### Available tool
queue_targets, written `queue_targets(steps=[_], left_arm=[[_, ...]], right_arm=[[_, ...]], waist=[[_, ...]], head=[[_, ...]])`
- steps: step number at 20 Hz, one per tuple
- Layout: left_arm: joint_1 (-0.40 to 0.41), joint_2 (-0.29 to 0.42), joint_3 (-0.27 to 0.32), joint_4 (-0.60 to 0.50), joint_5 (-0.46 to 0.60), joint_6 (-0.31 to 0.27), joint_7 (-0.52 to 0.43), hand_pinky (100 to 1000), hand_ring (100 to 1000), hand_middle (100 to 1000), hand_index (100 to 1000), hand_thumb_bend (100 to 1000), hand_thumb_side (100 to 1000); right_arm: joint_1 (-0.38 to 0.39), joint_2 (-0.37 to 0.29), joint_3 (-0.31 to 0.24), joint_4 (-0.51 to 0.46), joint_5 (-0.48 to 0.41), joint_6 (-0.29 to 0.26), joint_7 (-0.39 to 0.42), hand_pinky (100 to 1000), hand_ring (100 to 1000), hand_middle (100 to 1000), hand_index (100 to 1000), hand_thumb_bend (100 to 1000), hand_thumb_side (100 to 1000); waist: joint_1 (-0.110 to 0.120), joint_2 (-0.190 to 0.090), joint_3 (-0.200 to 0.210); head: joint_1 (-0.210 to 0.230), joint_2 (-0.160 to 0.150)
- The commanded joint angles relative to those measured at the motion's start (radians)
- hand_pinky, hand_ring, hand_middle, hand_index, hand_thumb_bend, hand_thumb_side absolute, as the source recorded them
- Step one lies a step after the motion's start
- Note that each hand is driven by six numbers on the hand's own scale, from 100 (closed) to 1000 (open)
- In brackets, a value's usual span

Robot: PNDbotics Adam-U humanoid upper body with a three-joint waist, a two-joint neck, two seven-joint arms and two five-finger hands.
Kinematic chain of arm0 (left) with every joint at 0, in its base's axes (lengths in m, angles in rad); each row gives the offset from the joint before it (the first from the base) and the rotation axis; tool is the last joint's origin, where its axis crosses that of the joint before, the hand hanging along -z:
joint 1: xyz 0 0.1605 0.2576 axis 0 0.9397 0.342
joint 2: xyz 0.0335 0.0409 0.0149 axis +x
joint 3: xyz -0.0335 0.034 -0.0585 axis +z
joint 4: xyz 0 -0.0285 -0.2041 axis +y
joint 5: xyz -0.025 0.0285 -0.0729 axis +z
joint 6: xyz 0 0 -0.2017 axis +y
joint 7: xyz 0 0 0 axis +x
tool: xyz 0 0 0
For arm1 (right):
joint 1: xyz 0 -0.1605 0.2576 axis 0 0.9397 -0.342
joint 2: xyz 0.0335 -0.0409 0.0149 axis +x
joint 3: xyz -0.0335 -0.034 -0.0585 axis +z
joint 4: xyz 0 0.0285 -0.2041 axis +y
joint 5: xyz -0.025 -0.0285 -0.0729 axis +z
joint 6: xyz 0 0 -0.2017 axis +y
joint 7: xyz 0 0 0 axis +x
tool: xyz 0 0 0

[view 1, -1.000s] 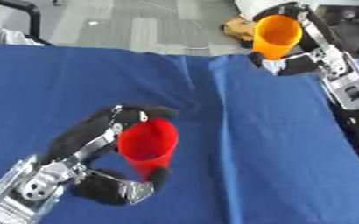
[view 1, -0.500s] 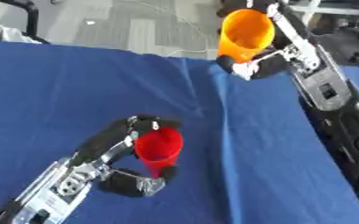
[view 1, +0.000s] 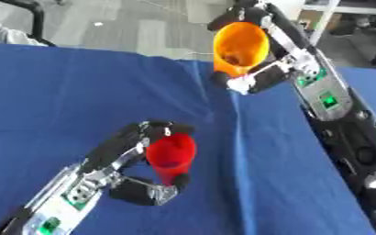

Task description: Pour the contents of one cup into another cup.

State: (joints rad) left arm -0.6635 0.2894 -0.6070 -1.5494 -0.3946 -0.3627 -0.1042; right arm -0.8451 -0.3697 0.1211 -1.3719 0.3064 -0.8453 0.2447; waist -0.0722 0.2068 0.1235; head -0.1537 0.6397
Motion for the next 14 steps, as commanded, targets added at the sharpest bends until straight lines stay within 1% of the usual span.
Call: queue_targets(steps=[1, 6, 14], left_arm=[[-0.024, -0.005, -0.003, -0.021, 0.008, -0.002, -0.007, 156, 237, 483, 903, 100, 326], [-0.031, -0.009, -0.007, -0.03, 0.017, 0.001, -0.021, 157, 238, 484, 906, 100, 325], [-0.038, -0.013, -0.011, -0.044, 0.032, 0.008, -0.042, 157, 238, 484, 907, 100, 326]], right_arm=[[-0.026, -0.004, 0.001, -0.01, 0.051, -0.025, -0.021, 381, 365, 405, 750, 100, 100], [-0.028, 0.007, 0.008, -0.015, 0.13, -0.057, -0.062, 399, 369, 420, 754, 109, 100], [-0.03, 0.019, 0.024, -0.043, 0.256, -0.062, -0.134, 414, 373, 435, 758, 119, 100]], waist=[[0.006, -0.02, 0.001], [0.007, -0.022, 0.002], [0.007, -0.023, 0.003]], head=[[0.005, 0.002], [0.006, 0.005], [0.003, 0.004]])
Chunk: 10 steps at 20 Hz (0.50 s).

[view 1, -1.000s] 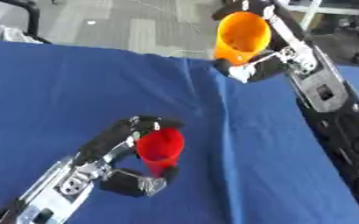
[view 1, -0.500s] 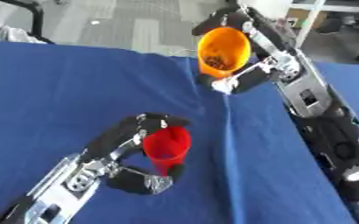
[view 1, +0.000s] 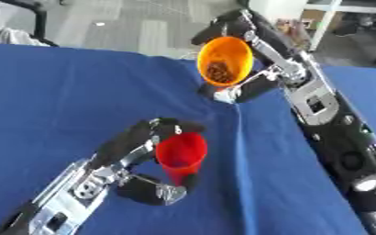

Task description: Pour the contents of one cup into another cup.

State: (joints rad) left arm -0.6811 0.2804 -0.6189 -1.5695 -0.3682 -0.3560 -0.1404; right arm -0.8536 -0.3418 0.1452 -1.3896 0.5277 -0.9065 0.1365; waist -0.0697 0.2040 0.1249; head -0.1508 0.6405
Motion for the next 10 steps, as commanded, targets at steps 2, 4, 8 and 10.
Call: queue_targets(steps=[2, 4, 8, 10], left_arm=[[-0.023, -0.005, -0.001, -0.025, 0.008, 0.002, -0.01, 158, 238, 485, 908, 100, 324], [-0.024, -0.006, -0.002, -0.026, 0.011, 0.004, -0.014, 158, 238, 485, 909, 100, 323], [-0.026, -0.008, -0.002, -0.027, 0.015, 0.007, -0.021, 159, 239, 485, 910, 100, 322], [-0.026, -0.008, -0.002, -0.027, 0.016, 0.009, -0.024, 159, 239, 486, 911, 100, 322]], right_arm=[[-0.027, -0.008, 0.004, -0.041, 0.064, -0.001, -0.041, 437, 330, 456, 762, 132, 100], [-0.028, -0.008, 0.005, -0.06, 0.097, -0.001, -0.057, 453, 301, 471, 765, 143, 100], [-0.031, -0.01, 0.006, -0.09, 0.164, -0.001, -0.097, 473, 318, 489, 769, 155, 100], [-0.032, -0.012, 0.006, -0.102, 0.195, -0.001, -0.118, 479, 322, 494, 769, 156, 100]], waist=[[0.005, -0.02, 0.002], [0.005, -0.02, 0.002], [0.006, -0.021, 0.003], [0.006, -0.021, 0.003]], head=[[-0.003, 0.004], [-0.003, 0.004], [-0.005, 0.001], [-0.005, 0.0]])
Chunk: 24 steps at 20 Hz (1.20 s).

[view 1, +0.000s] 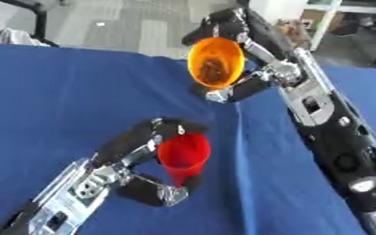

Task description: Pour the contents of one cup into another cup.

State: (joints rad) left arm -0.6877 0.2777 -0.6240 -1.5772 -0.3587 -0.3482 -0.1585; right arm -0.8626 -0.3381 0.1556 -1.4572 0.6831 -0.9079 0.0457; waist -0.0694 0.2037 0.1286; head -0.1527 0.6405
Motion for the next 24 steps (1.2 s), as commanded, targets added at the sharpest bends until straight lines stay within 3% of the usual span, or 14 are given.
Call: queue_targets(steps=[1, 24], left_arm=[[-0.02, -0.006, 0.003, -0.019, 0.007, 0.002, -0.008, 159, 239, 486, 911, 100, 321], [-0.042, -0.007, 0.027, -0.021, 0.022, 0.023, -0.022, 161, 240, 486, 911, 100, 324]], right_arm=[[-0.024, -0.016, -0.004, -0.04, 0.056, 0.001, -0.038, 486, 328, 501, 771, 160, 100], [-0.007, -0.022, 0.04, -0.05, 0.407, 0.001, -0.341, 510, 349, 527, 773, 166, 100]], waist=[[0.006, -0.021, 0.0], [0.001, -0.02, -0.002]], head=[[-0.003, -0.001], [-0.001, -0.008]])
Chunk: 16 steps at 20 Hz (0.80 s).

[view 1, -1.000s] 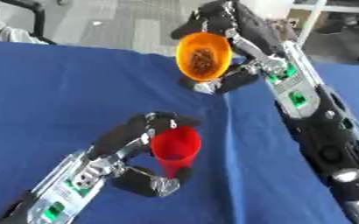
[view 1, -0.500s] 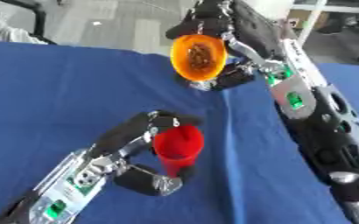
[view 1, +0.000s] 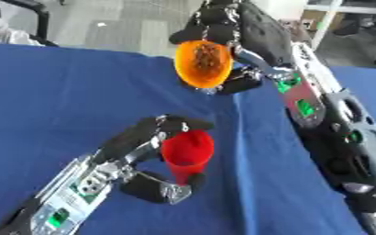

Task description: Pour the contents of one cup into another cup.

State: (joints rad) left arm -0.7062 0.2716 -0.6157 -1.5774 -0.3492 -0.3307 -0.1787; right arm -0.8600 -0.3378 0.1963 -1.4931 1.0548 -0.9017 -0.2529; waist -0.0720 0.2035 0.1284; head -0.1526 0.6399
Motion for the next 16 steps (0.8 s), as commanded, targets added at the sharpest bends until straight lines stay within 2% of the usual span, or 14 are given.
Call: queue_targets(steps=[1, 8, 16], left_arm=[[-0.024, 0.0, 0.021, -0.022, 0.015, 0.009, -0.003, 161, 240, 486, 911, 100, 324], [-0.03, 0.004, 0.035, -0.034, 0.029, 0.026, -0.014, 161, 240, 485, 911, 100, 326], [-0.036, 0.005, 0.047, -0.043, 0.043, 0.041, -0.021, 161, 239, 484, 911, 100, 328]], right_arm=[[-0.007, -0.025, 0.001, -0.013, 0.047, -0.005, -0.058, 510, 349, 527, 773, 166, 100], [0.002, -0.03, 0.012, 0.004, 0.118, -0.005, -0.14, 508, 348, 525, 773, 164, 100], [0.003, -0.028, 0.018, 0.02, 0.16, -0.005, -0.186, 507, 348, 524, 773, 162, 100]], waist=[[0.004, -0.019, -0.002], [0.004, -0.019, -0.005], [0.004, -0.018, -0.005]], head=[[-0.001, -0.008], [-0.002, -0.007], [-0.003, -0.007]])
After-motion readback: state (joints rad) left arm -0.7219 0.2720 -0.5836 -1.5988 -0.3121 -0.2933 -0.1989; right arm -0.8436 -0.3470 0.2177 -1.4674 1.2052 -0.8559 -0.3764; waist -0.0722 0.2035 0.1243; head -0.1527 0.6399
